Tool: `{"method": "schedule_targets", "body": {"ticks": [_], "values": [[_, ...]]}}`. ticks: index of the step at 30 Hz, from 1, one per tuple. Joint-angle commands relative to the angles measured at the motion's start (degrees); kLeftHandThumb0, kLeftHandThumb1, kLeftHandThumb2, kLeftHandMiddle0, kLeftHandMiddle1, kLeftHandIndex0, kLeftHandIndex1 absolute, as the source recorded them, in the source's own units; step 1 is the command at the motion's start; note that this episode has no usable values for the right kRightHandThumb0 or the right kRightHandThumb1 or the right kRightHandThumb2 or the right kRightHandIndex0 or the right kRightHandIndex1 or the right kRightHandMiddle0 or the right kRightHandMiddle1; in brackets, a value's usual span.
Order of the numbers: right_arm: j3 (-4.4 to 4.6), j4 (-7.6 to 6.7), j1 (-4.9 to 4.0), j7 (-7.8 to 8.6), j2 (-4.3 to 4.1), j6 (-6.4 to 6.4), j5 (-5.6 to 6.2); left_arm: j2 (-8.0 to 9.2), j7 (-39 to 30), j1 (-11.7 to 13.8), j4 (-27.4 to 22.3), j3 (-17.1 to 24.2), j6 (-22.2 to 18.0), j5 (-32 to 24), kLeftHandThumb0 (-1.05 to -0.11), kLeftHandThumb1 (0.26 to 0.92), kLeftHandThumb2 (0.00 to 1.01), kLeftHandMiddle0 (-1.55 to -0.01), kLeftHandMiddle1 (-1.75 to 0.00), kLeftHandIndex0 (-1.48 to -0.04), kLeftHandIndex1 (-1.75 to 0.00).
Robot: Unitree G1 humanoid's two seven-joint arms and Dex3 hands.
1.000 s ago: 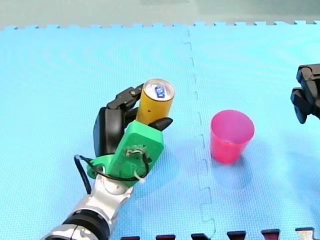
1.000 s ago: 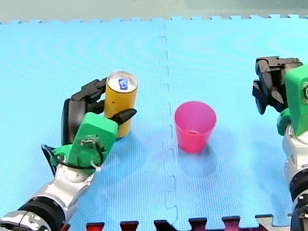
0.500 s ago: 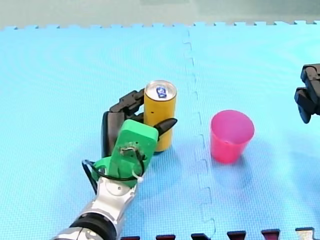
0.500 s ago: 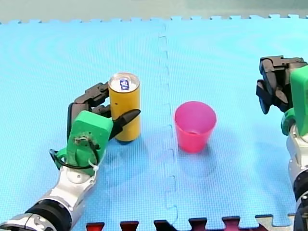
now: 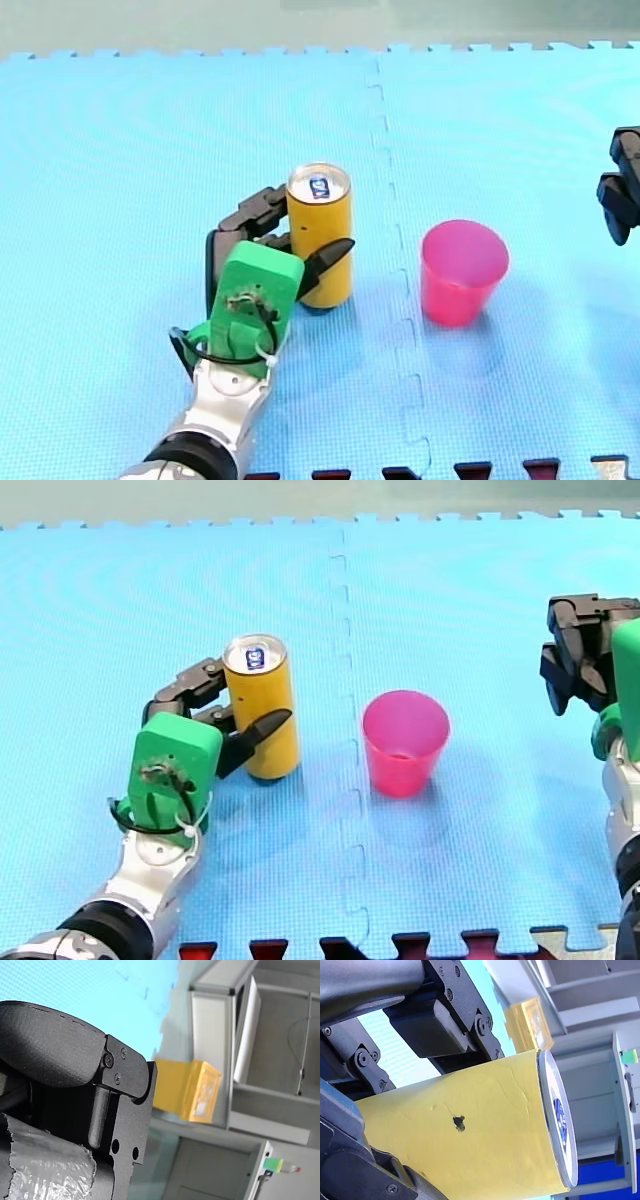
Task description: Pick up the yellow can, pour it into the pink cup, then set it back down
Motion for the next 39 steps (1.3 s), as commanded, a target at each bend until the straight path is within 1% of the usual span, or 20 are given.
{"method": "schedule_targets", "body": {"ticks": [1, 14, 20, 27, 36, 39], "values": [[-0.09, -0.12, 0.08, -0.20, -0.26, -0.26, 0.13, -0.12, -0.5, 0.0, 0.0, 0.5, -0.6, -0.5, -0.356, 0.839, 0.00, -1.29, 0.00, -1.16, 0.00], [-0.05, -0.06, 0.15, -0.15, -0.44, -0.39, -0.01, -0.76, -2.6, 0.1, -0.1, 1.8, -0.4, -1.8, -0.352, 0.840, 0.00, -1.29, 0.00, -1.16, 0.00], [0.02, -0.11, 0.22, -0.32, -0.37, -0.53, -0.10, -0.57, -1.4, 0.3, -0.1, 1.2, -0.7, -0.6, -0.351, 0.840, 0.00, -1.29, 0.00, -1.16, 0.00], [0.01, -0.13, 0.17, -0.20, -0.47, -0.53, -0.10, 0.48, 5.8, 0.4, 0.2, -2.7, -1.5, 5.1, -0.349, 0.839, 0.00, -1.28, 0.00, -1.15, 0.00], [-0.02, -0.24, 0.24, -0.08, -0.42, -0.57, 0.00, 2.45, 20.2, 0.0, 0.6, -10.1, 0.5, 15.0, -0.352, 0.831, 0.00, -1.26, 0.00, -1.16, 0.00], [-0.06, -0.28, 0.27, 0.07, -0.43, -0.54, 0.08, 2.74, 22.4, -0.1, 0.8, -11.4, 0.7, 16.4, -0.351, 0.827, 0.00, -1.26, 0.00, -1.16, 0.00]]}}
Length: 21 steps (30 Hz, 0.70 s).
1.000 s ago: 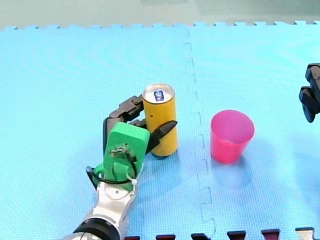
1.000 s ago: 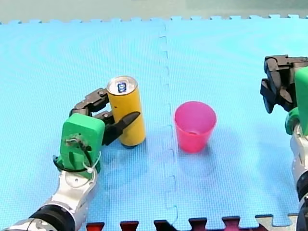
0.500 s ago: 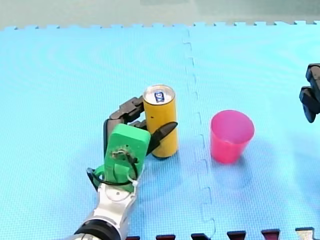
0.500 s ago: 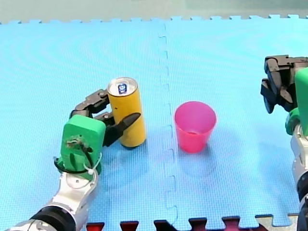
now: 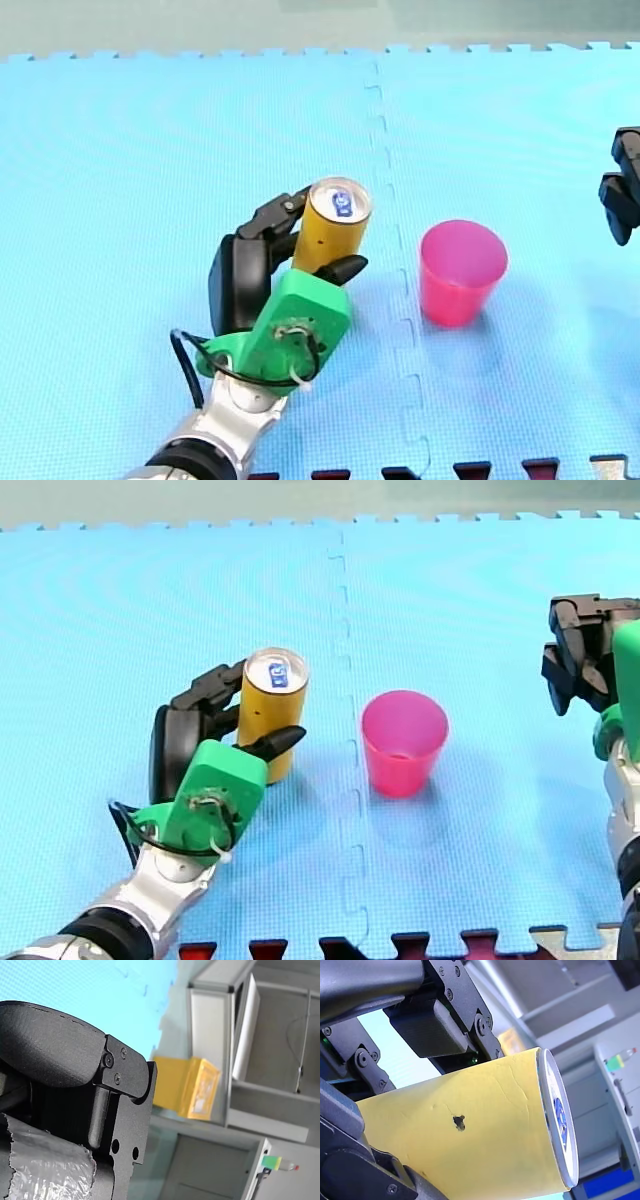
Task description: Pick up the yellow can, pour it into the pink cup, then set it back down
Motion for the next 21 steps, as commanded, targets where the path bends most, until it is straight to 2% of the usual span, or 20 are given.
{"method": "schedule_targets", "body": {"ticks": [1, 12, 19, 21], "values": [[-0.13, -0.16, 0.10, 0.09, -0.29, -0.17, 0.26, 0.50, 1.1, -0.3, 0.3, -0.8, 0.2, 0.6, -0.351, 0.826, 0.00, -1.26, 0.00, -1.16, 0.00], [-0.27, -0.29, 0.07, 0.45, -0.79, -0.08, 0.39, 0.18, 1.4, -0.5, 0.5, -1.3, 0.5, -0.2, -0.345, 0.815, 0.00, -1.27, 0.00, -1.16, 0.00], [0.31, -0.55, -0.04, -0.27, -1.13, 0.14, -0.32, -1.19, -4.4, -0.1, 0.4, 2.8, -1.2, -6.0, -0.347, 0.814, 0.00, -1.26, 0.00, -1.17, 0.00], [0.43, -0.57, -0.10, -0.38, -1.15, 0.26, -0.38, -1.79, -9.0, 0.2, 0.4, 5.2, -2.4, -9.3, -0.348, 0.815, 0.00, -1.27, 0.00, -1.17, 0.00]]}}
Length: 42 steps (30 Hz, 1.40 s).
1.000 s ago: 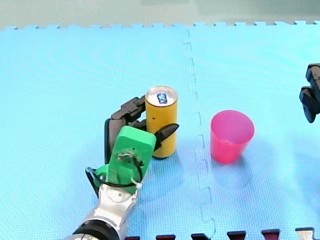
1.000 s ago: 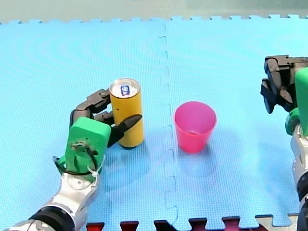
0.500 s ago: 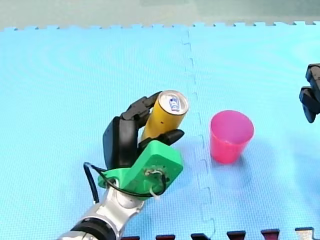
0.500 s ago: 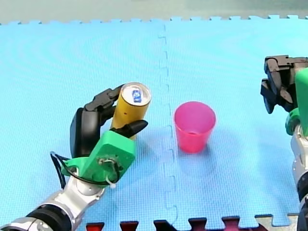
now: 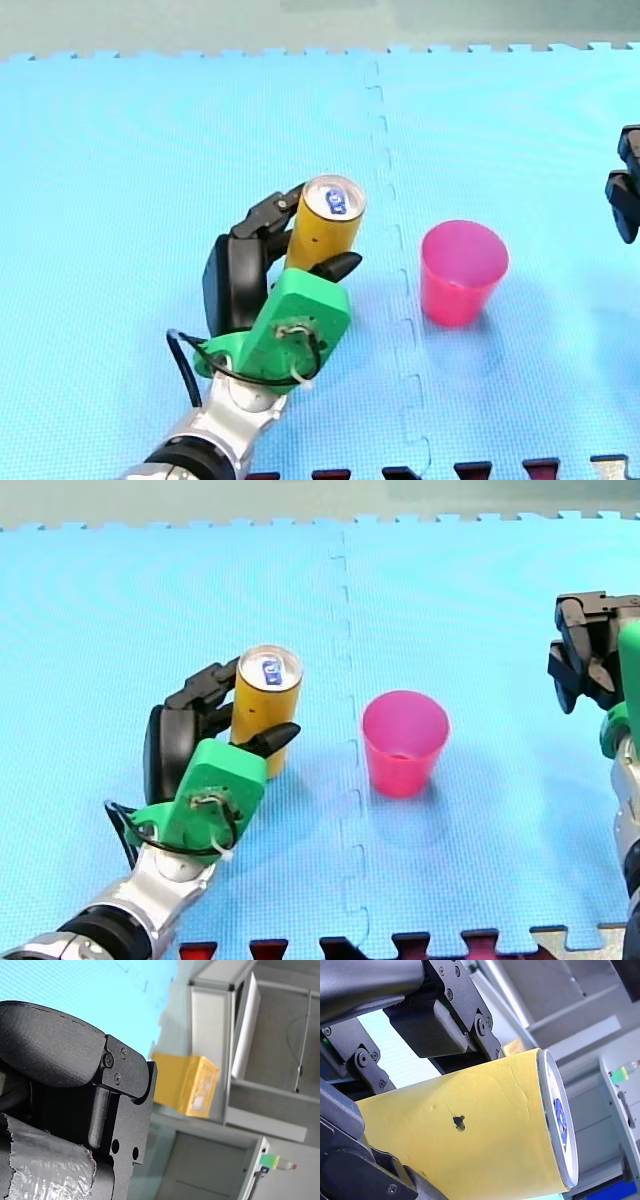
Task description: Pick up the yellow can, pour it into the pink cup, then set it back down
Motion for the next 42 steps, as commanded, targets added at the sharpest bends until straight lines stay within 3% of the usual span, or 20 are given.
{"method": "schedule_targets", "body": {"ticks": [1, 7, 15, 27, 42], "values": [[0.13, -0.15, -0.16, -0.22, -0.37, 0.30, -0.06, -0.80, -5.3, 0.2, -0.1, 3.1, -1.9, -3.8, -0.349, 0.815, 0.00, -1.27, 0.00, -1.17, 0.00], [0.25, -0.15, -0.18, -0.19, -0.43, 0.54, 0.03, -2.06, -15.1, 0.5, -0.3, 8.1, -3.4, -10.5, -0.345, 0.820, 0.00, -1.25, 0.00, -1.15, 0.00], [0.63, -0.27, -0.13, -0.68, -0.39, 0.73, -0.14, -2.46, -19.4, 0.3, -0.4, 10.9, -3.7, -12.9, -0.359, 0.825, 0.00, -1.25, 0.00, -1.15, 0.00], [0.83, -0.25, -0.15, -1.09, -0.19, 0.83, -0.13, -1.15, -14.7, -0.2, -0.4, 8.7, -3.1, -8.3, -0.361, 0.829, 0.00, -1.25, 0.00, -1.15, 0.00], [0.87, -0.46, -0.06, -0.88, -0.27, 0.86, 0.04, 0.80, -1.1, -0.5, -0.2, 2.0, -1.7, 1.2, -0.371, 0.820, 0.00, -1.25, 0.00, -1.18, -0.01]]}}
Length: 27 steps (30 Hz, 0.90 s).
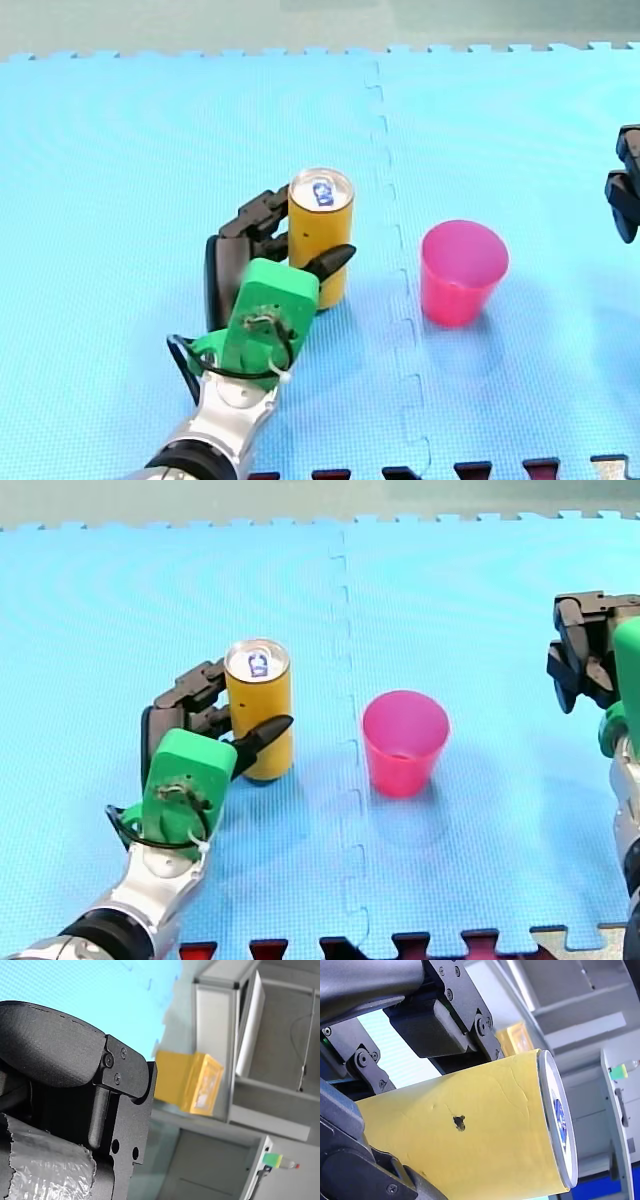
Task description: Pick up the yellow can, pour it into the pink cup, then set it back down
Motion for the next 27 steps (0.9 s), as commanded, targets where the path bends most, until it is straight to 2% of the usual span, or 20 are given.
{"method": "schedule_targets", "body": {"ticks": [1, 9, 21, 27], "values": [[-0.12, -0.06, -0.07, 0.12, -0.24, 0.20, 0.16, 0.48, 2.0, -0.6, -0.1, -1.3, 0.2, 1.3, -0.372, 0.819, 0.00, -1.25, 0.00, -1.18, 0.00], [-0.29, 0.17, -0.17, 0.55, -0.51, 0.34, 0.28, 0.37, 3.1, -0.8, 0.0, -1.9, 0.3, 1.5, -0.372, 0.813, 0.00, -1.25, 0.00, -1.18, 0.00], [-0.53, -0.05, -0.10, 1.02, -0.94, 0.04, 0.44, -1.00, -4.6, -0.5, -0.1, 2.1, -1.3, -4.4, -0.378, 0.812, 0.00, -1.26, 0.00, -1.18, 0.00], [-0.37, -0.09, -0.02, 0.83, -1.17, 0.06, 0.17, -1.90, -10.7, -0.2, -0.1, 5.2, -2.3, -8.6, -0.379, 0.812, 0.00, -1.26, 0.00, -1.18, 0.00]]}}
